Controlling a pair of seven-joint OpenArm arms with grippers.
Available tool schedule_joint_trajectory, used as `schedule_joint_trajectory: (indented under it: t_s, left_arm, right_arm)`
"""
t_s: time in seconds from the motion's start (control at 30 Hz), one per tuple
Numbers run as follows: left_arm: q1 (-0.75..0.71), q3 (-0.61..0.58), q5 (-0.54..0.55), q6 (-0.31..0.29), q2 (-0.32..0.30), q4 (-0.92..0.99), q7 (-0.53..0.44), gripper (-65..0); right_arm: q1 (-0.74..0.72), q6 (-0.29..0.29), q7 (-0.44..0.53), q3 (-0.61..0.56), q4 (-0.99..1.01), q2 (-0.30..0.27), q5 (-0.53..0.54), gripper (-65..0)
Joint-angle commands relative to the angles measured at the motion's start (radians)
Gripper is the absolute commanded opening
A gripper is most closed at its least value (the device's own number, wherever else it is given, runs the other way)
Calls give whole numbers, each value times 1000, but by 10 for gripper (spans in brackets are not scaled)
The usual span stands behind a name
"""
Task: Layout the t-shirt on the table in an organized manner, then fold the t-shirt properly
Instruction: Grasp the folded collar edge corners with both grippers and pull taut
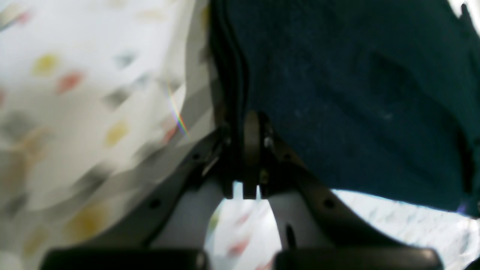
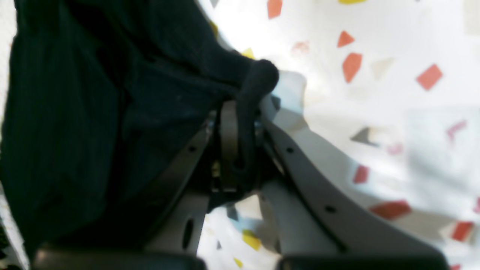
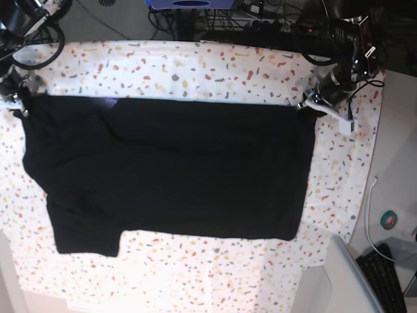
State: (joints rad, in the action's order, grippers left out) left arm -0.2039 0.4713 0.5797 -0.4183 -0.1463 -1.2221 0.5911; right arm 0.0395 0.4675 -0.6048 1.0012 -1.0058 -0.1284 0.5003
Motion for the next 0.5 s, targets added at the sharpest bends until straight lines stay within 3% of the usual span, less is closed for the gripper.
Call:
schedule_joint_trajectory:
  t_s: [0.0,0.27,0.47]
  left_arm:
    - [-22,4,-2,5,-11,-48,2,-650]
    - [-150,60,-4,6,-8,-183,3,-650]
    - [-187,59,-4,6,-11,-193,3,-650]
  right_arm:
    - [10,0,1,3,-40,-20,8,-650]
    - [102,0,-102,6,-184,-15,8,-650]
    - [144,-5,-108,5,-233,20,8,-650]
